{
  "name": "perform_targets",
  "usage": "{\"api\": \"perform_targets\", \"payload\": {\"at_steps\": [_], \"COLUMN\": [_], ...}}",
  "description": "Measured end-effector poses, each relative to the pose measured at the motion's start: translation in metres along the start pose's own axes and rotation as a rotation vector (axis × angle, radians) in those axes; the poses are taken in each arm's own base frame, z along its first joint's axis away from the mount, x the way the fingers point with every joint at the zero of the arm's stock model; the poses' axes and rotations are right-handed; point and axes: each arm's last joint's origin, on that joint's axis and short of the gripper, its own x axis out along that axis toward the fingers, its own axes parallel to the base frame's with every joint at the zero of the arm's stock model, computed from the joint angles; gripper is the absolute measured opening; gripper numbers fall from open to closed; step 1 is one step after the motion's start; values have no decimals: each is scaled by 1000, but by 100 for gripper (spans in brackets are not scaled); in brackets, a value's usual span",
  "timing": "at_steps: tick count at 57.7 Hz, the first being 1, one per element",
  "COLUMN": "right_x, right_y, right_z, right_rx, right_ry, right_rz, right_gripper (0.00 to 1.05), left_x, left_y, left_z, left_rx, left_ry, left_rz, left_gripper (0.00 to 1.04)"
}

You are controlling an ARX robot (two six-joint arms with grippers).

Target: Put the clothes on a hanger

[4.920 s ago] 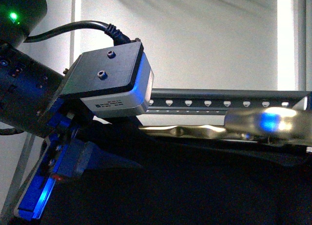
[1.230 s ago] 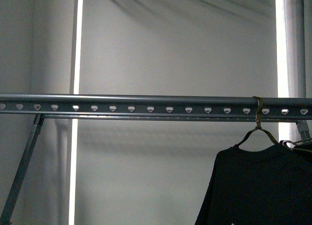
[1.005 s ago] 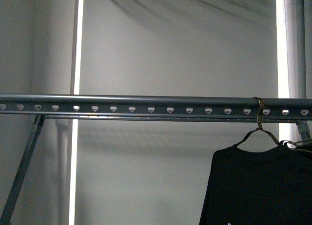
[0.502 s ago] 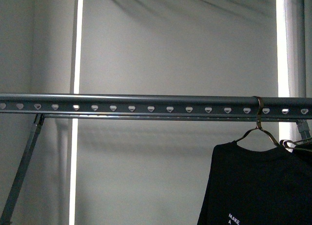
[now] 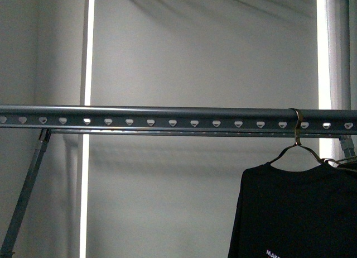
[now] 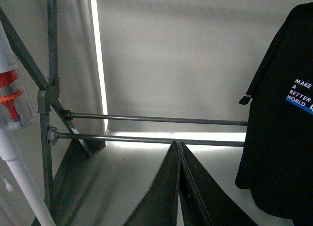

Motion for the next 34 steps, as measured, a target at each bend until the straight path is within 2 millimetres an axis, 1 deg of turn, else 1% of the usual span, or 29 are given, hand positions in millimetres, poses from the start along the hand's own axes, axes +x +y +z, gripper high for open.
{"api": "perform_targets", "payload": {"at_steps": [2, 17, 21, 23, 31, 32, 34], "right_x": [0, 0, 0, 0, 0, 0, 0], "right_y": [0, 0, 0, 0, 0, 0, 0], "right_z": [0, 0, 0, 0, 0, 0, 0], "right_rx": [0, 0, 0, 0, 0, 0, 0], "right_ry": [0, 0, 0, 0, 0, 0, 0], "right_rz": [0, 0, 0, 0, 0, 0, 0], "right_gripper": [97, 97, 97, 97, 97, 97, 97], "left_x": [-1, -8, -15, -18, -19, -19, -19], "left_y": [0, 0, 0, 0, 0, 0, 0], "left_z": [0, 0, -5, -4, -3, -3, -3], "left_rx": [0, 0, 0, 0, 0, -1, 0], "left_ry": [0, 0, 33, 14, 7, 7, 7], "left_rz": [0, 0, -1, -1, -1, 0, -1], "left_gripper": [4, 4, 4, 4, 4, 4, 11]}}
